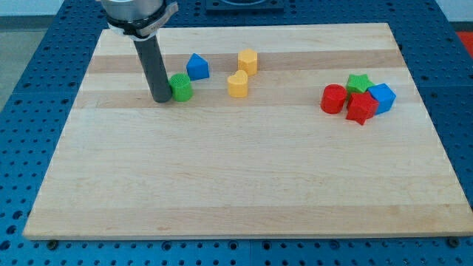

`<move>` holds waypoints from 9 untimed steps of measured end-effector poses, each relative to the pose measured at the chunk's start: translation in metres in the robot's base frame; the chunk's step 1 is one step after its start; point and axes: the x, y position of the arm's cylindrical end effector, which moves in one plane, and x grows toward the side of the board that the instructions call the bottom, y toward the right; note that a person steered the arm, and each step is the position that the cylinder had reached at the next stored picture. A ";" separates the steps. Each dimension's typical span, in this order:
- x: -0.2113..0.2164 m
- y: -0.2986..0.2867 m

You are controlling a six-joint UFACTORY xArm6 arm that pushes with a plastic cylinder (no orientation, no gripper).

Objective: Keep green star on top left to red circle

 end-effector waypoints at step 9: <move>0.087 0.193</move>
